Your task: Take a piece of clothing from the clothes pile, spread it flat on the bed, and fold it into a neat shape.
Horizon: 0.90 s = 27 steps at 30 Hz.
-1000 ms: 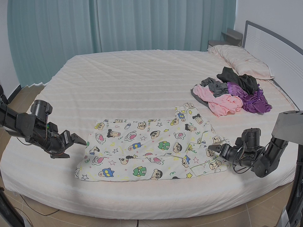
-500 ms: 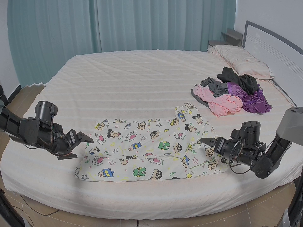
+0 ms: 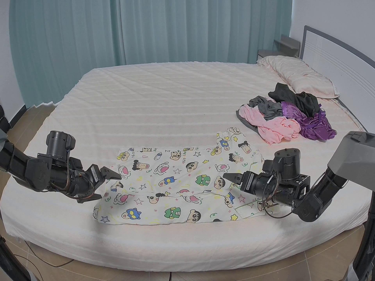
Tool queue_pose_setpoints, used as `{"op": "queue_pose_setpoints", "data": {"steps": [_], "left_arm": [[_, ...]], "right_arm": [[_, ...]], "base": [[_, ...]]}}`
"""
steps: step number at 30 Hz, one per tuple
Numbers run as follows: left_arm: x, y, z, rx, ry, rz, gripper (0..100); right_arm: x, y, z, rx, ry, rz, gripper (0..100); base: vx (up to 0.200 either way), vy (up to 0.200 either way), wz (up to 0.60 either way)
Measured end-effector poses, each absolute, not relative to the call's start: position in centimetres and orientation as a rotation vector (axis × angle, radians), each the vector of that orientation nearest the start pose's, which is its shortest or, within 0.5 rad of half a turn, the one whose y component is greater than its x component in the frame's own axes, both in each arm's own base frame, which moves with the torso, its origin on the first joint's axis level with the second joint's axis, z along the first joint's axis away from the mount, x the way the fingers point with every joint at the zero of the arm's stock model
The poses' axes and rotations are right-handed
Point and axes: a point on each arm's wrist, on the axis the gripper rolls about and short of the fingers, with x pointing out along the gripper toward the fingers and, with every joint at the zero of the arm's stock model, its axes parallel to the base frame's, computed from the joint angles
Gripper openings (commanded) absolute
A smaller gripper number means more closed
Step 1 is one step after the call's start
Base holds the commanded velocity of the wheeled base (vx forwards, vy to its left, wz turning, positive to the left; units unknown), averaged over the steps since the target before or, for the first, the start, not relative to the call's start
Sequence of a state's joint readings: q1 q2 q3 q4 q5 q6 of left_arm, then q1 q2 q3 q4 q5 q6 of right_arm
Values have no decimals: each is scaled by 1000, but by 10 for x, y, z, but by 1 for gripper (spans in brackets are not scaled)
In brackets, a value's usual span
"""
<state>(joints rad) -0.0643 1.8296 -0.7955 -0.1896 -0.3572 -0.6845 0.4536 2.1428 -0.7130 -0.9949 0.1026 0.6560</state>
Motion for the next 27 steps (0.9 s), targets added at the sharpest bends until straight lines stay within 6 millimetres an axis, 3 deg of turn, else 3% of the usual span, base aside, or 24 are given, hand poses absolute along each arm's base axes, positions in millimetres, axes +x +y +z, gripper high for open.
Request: {"op": "queue_pose_setpoints", "data": {"steps": [7, 19, 27], "left_arm": [[295, -29, 101, -758, 953, -98, 100], [294, -31, 101, -774, 957, -94, 100], [293, -31, 101, -775, 960, -92, 100]], "right_arm": [[320, 159, 44, 593, 606, 371, 100], [302, 202, 40, 573, 652, 491, 100], [314, 213, 23, 566, 670, 485, 100]], "base": [[0, 0, 0], [0, 0, 0], [0, 0, 0]]}}
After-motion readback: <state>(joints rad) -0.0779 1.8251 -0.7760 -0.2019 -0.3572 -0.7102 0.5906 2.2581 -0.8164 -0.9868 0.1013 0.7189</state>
